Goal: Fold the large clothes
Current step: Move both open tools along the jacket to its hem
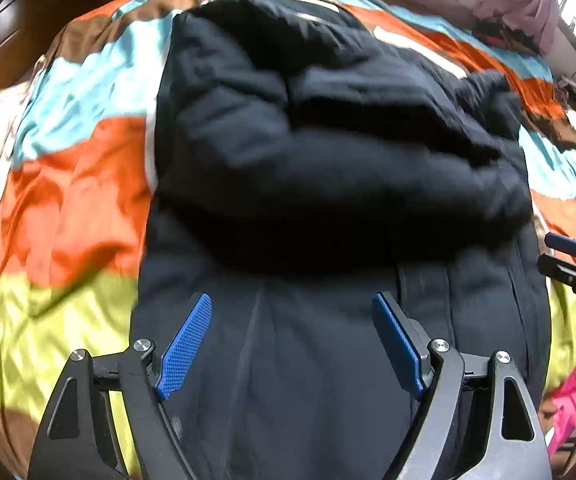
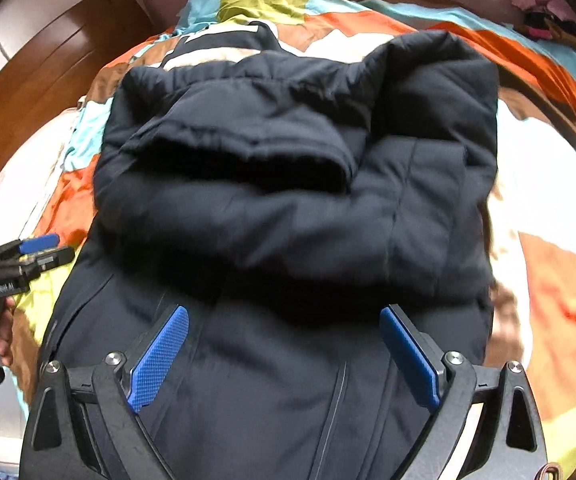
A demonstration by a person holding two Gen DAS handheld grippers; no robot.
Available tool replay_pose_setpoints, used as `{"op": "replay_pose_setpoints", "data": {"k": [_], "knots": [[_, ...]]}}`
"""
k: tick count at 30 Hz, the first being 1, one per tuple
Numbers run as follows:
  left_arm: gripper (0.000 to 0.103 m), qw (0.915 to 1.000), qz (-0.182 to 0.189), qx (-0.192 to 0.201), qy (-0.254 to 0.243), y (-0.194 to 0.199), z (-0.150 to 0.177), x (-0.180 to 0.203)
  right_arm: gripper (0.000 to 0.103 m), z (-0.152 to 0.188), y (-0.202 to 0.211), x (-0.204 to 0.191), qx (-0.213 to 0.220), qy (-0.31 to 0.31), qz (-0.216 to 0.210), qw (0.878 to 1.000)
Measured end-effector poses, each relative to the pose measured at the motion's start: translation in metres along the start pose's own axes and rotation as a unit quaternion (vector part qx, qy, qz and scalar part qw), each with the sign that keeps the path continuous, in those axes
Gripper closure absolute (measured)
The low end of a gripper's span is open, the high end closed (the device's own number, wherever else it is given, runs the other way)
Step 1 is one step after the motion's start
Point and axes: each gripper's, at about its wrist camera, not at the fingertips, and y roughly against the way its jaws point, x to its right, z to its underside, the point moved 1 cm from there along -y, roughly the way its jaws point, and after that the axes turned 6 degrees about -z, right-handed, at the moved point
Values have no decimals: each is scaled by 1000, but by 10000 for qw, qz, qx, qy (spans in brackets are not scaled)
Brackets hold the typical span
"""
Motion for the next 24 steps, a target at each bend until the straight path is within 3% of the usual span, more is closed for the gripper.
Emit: {"op": "replay_pose_setpoints", "data": {"k": [14, 24], "knots": [[25, 9980, -141, -218, 575, 42, 88, 26, 6, 89, 26, -22, -356, -193, -308, 9987], [25, 9996, 41, -162, 240, 63, 126, 26, 6, 142, 42, -45, -440, -203, -138, 9987]]}}
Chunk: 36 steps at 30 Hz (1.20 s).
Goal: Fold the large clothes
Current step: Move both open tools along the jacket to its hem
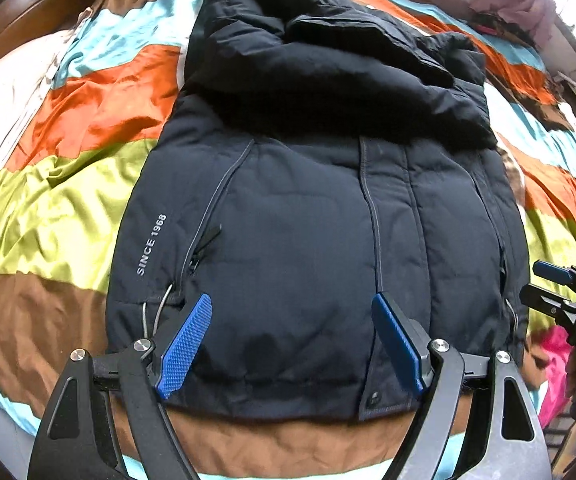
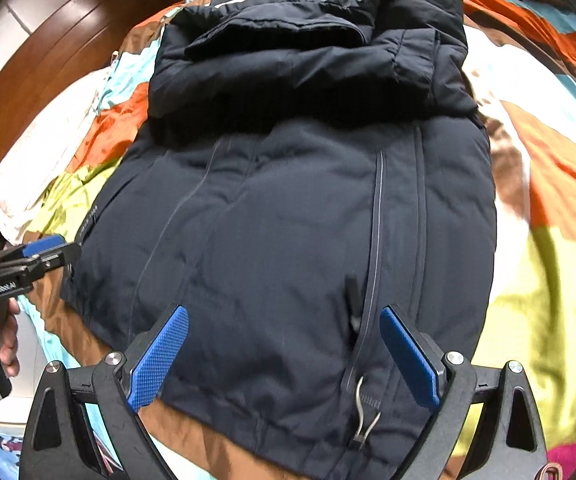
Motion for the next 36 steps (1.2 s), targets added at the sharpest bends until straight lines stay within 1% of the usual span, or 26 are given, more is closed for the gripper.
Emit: {"op": "replay_pose_setpoints", "data": {"k": [5, 9, 12, 15, 18, 21, 23, 27, 28, 31, 33, 34, 36], "knots": [[25, 9995, -19, 68, -323, 12, 27, -9, 6, 24, 7, -23, 59, -139, 138, 9998], [25, 9980, -41, -131, -614, 5, 59, -18, 6, 42, 9, -39, 161, -334, 184, 9991], [25, 9967, -36, -194, -794, -1, 78, -21, 6, 58, 4, -49, 154, -442, 243, 9986], [25, 9955, -64, -127, -940, -5, 90, -26, 6, 72, -2, -55, 69, -572, 311, 9979], [25, 9925, -256, 22, -1192, -9, 100, -28, 6, 82, -4, -58, 43, -670, 381, 9970], [25, 9879, -414, 161, -1489, -17, 109, -26, 6, 89, -3, -60, 49, -680, 493, 9965], [25, 9853, -431, 252, -1636, -22, 110, -26, 6, 95, -3, -59, 46, -695, 569, 9959], [25, 9755, -517, 509, -2078, -29, 114, -19, 6, 109, -8, -54, -114, -734, 661, 9950], [25, 9727, -580, 520, -2186, -33, 116, -18, 6, 112, -10, -52, -150, -745, 667, 9949], [25, 9696, -646, 444, -2320, -48, 121, -19, 6, 117, -14, -47, -285, -777, 702, 9941], [25, 9641, -740, 446, -2509, -56, 125, -18, 6, 116, -13, -44, -247, -809, 712, 9939], [25, 9600, -800, 472, -2641, -59, 128, -19, 6, 116, -12, -42, -239, -833, 709, 9937], [24, 9563, -811, 525, -2759, -63, 130, -21, 6, 114, -12, -40, -266, -848, 719, 9934]]}}
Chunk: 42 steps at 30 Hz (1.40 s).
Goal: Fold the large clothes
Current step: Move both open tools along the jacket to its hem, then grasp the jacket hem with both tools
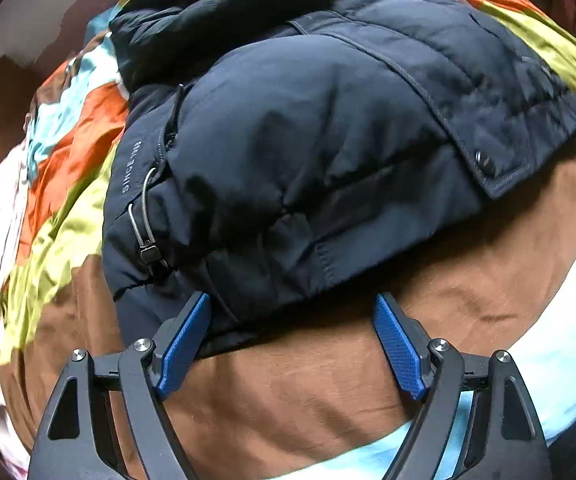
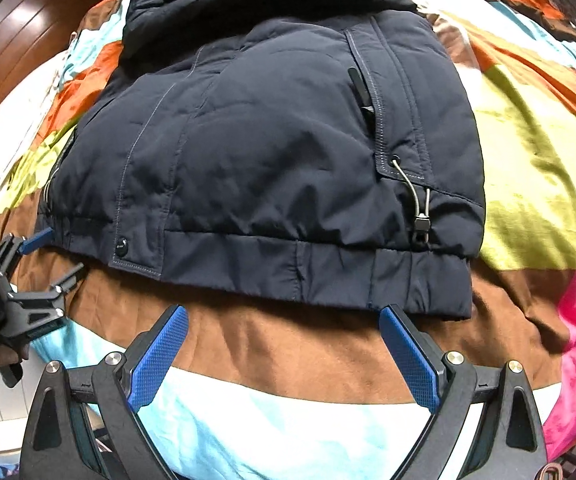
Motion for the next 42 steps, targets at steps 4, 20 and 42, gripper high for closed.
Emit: {"op": "replay_pose_setpoints", "data": {"k": [4, 20, 42], "knots": [[24, 9999, -22, 114, 22, -6, -5, -5, 6, -5, 3, 4, 29, 39, 18, 10000], [76, 9934, 347, -310, 1049, -10, -36, -38, 6, 24, -11, -3, 102, 983, 753, 9923], [81, 9821, 787, -608, 1601, -9, -47, -49, 60, 37, -47, 0, 359, 2489, 2613, 9319]]}}
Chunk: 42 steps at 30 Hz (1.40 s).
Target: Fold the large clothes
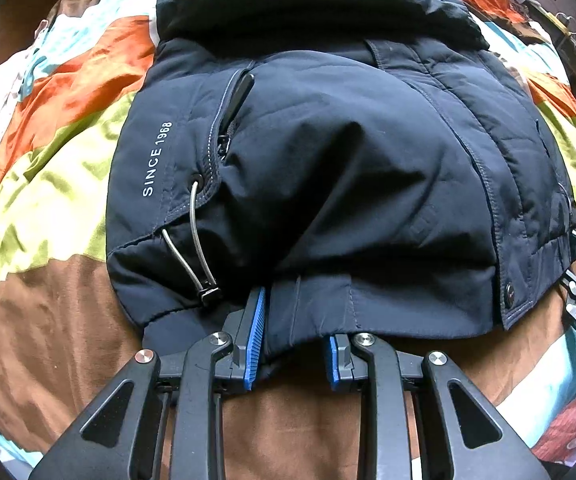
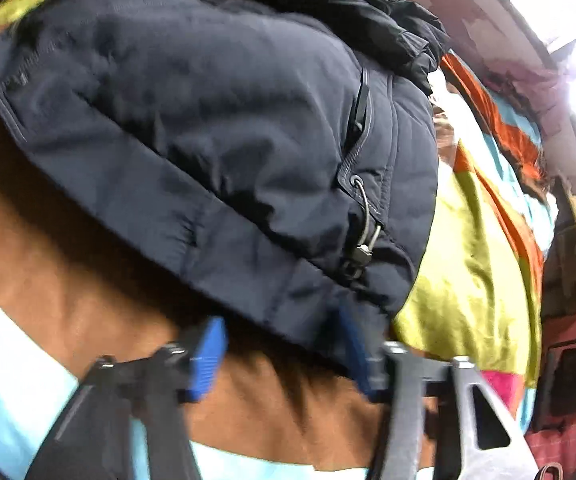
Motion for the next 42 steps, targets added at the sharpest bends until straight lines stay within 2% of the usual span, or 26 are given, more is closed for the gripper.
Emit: {"op": "replay_pose_setpoints", "data": {"k": [3, 4, 6, 8, 12, 17, 25, 31, 37, 39, 42], "knots": [[80, 10000, -19, -6, -32, -3, -1, 1, 60, -5, -6, 0, 53, 46, 49, 10000], [80, 10000, -10, -11, -52, -3, -1, 1, 67, -8, -9, 5, 55, -23, -68, 10000], [80, 9999, 18, -24, -108, -3, -1, 1, 89, -13, -10, 14, 95, -157, -380, 9991], [80, 9998, 85, -39, -162, -1, -2, 1, 94, -19, -2, 26, 130, -468, -744, 9960], [81, 9995, 234, -46, -192, 11, -7, -4, 95, -33, 25, 55, 342, -894, -1213, 9880], [85, 9989, 453, 18, -111, 26, -29, -10, 95, -56, 50, 76, 449, -583, -1535, 9854], [86, 9976, 661, -101, -160, 25, -59, -13, 95, -93, 35, 98, 283, -381, -1975, 9792], [85, 9973, 647, -208, -262, 29, -44, -13, 95, -97, 43, 109, 301, -891, -2173, 9716], [77, 9971, 425, -80, -623, 30, -23, -4, 95, -103, 48, 114, 317, -930, -2205, 9704], [70, 9966, 375, 15, -728, 30, -17, -2, 95, -104, 47, 115, 316, -925, -2213, 9703], [65, 9967, 310, 47, -752, 28, -11, -2, 95, -105, 47, 115, 312, -898, -2209, 9707]]}}
